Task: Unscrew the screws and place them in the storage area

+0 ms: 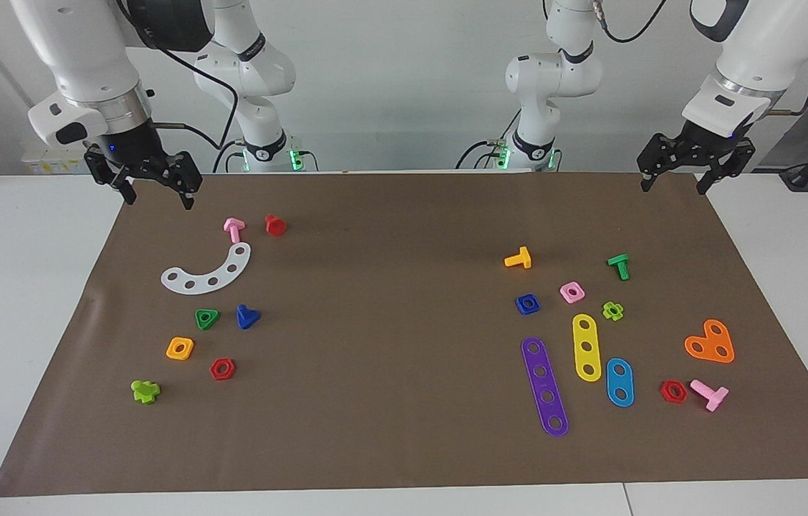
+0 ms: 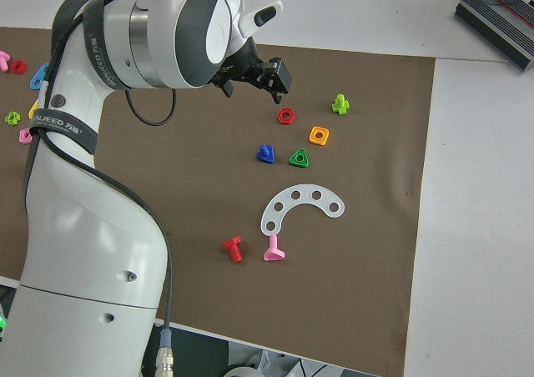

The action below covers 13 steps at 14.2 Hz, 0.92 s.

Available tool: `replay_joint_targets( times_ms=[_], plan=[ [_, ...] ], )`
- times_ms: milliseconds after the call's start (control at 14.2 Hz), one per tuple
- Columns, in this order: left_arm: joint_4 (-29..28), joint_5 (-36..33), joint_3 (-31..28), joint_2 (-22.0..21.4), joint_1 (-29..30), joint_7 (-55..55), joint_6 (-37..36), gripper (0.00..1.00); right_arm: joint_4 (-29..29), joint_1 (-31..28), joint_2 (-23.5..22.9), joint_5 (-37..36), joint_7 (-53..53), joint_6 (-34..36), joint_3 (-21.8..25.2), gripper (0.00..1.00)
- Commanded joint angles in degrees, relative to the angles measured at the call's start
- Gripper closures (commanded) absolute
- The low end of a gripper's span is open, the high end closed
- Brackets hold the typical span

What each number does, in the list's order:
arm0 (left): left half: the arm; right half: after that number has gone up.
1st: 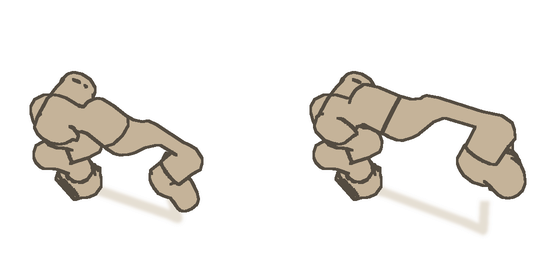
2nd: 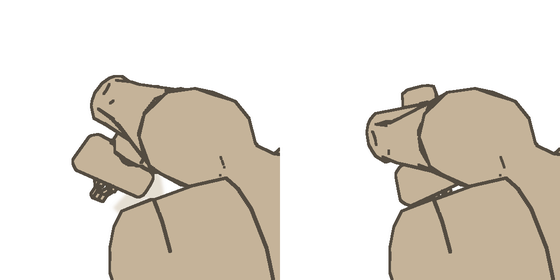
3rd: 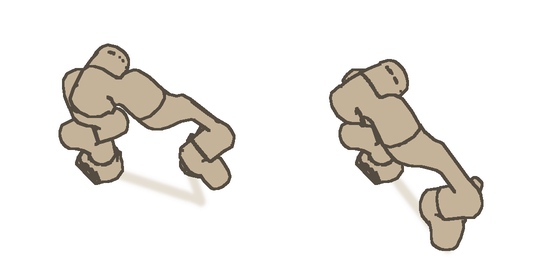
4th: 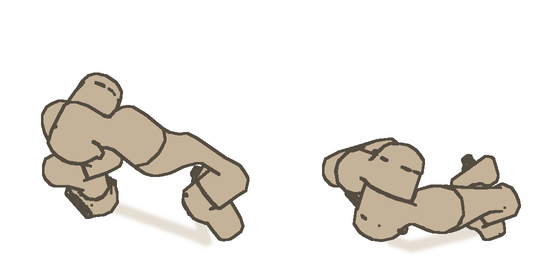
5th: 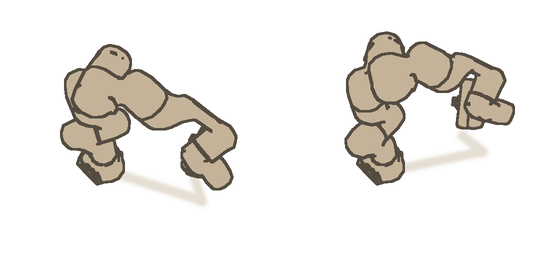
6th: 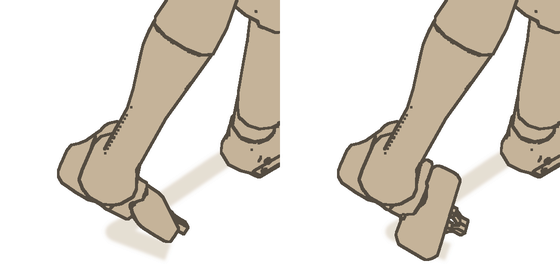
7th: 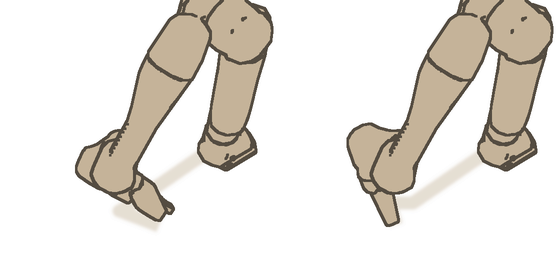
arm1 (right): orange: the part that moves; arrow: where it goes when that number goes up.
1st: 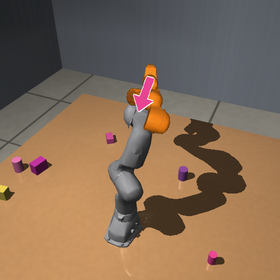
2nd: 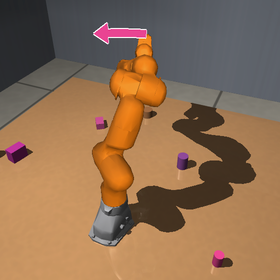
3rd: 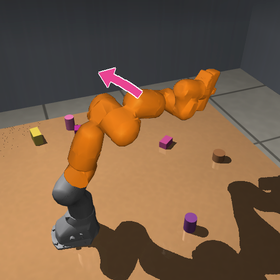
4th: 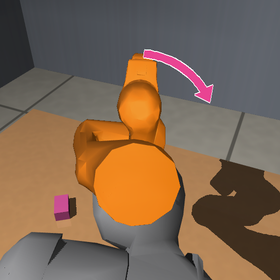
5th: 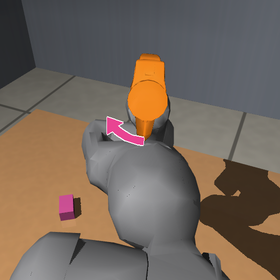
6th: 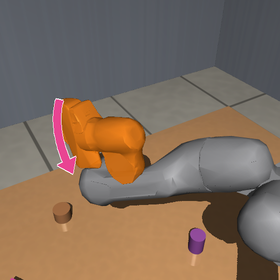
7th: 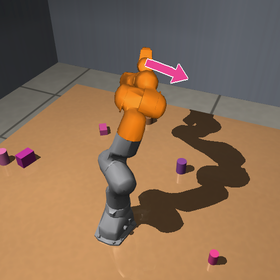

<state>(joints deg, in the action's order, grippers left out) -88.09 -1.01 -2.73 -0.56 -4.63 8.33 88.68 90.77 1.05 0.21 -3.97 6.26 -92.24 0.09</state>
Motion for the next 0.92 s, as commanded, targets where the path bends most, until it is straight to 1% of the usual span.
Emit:
replay_joint_targets(
  times_ms=[0,212,848],
  plan=[
    [-1.12,-0.22,0.45,-1.11,0.58,0.2,-0.61,0.0,0.99,-0.52,0.67,0.72,0.77,0.31,-0.53,0.0],
    [-1.12,-0.22,0.45,-1.11,0.58,0.2,-0.52,0.0,0.99,-0.17,0.67,0.72,1.38,0.39,-1.23,0.0],
    [-1.12,-0.22,0.45,-1.11,0.58,0.2,-0.52,0.0,1.07,0.18,0.93,1.95,1.39,0.92,-1.23,0.0]
  ],
)
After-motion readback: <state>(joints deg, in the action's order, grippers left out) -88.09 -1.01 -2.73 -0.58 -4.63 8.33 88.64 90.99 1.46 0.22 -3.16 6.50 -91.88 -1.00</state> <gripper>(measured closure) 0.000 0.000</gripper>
